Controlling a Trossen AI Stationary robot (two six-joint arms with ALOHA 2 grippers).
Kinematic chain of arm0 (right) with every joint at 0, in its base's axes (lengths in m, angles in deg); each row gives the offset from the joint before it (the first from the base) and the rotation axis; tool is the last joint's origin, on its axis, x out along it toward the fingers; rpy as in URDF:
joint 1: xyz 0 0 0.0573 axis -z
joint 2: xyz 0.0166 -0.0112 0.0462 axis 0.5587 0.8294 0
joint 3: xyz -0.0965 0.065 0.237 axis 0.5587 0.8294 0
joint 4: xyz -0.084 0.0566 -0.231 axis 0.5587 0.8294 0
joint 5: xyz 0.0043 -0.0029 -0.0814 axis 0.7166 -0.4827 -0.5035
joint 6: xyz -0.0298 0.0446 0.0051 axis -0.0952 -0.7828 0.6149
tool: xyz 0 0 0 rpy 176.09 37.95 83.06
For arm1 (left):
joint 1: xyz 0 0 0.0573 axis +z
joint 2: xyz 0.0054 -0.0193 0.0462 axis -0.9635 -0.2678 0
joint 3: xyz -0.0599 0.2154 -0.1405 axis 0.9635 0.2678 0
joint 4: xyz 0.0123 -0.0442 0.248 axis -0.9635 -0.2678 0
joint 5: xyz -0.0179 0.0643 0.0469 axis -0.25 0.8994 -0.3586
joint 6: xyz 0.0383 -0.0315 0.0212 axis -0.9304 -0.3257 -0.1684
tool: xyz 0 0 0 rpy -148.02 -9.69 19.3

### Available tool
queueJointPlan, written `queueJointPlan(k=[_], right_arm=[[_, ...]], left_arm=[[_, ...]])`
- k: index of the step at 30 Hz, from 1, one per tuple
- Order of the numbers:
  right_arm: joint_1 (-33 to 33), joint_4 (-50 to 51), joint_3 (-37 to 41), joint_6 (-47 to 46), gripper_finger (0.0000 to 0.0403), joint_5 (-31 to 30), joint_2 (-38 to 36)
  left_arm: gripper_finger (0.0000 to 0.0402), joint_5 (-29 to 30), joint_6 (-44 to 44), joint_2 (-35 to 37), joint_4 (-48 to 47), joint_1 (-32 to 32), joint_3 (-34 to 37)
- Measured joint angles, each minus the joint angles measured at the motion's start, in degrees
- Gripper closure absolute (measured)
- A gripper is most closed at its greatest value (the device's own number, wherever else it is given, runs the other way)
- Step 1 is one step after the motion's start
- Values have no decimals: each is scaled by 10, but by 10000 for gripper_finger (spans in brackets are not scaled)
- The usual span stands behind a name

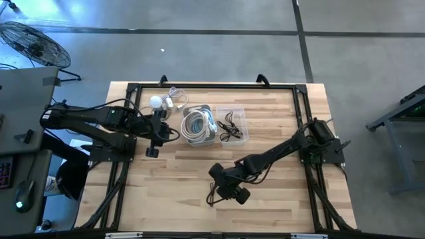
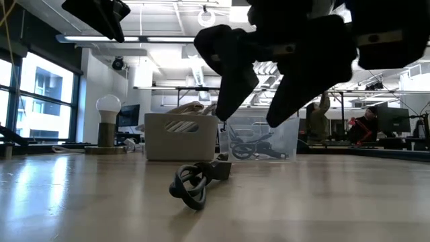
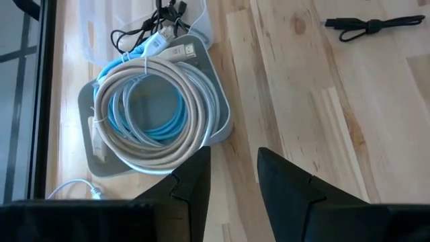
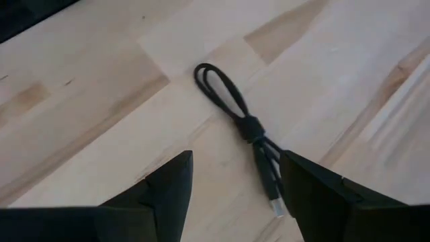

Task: Pick & Place USB Port
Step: Put the black charger cable into the transparent bin

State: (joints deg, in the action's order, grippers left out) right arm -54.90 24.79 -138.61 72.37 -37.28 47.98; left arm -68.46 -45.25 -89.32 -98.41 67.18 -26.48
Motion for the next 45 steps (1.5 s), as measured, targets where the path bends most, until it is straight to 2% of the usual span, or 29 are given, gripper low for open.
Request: queueJointPlan(k=[15,27,36,40,42,45], right_arm=[[30,-25,0,0,187,27,6],[32,-18,-33,-3,187,56,62],[50,0,-61,-30,190,107,104],[52,-5,-60,-30,225,97,104],[52,-7,-60,-28,264,93,102],[52,-9,-60,-25,351,89,101]], left_arm=[[282,6,-1,0,3,0,0],[282,6,-1,0,3,0,1],[283,2,-1,0,5,0,1],[283,2,-1,0,5,0,1],[283,2,-1,0,5,0,1],[283,2,-1,0,3,0,1]])
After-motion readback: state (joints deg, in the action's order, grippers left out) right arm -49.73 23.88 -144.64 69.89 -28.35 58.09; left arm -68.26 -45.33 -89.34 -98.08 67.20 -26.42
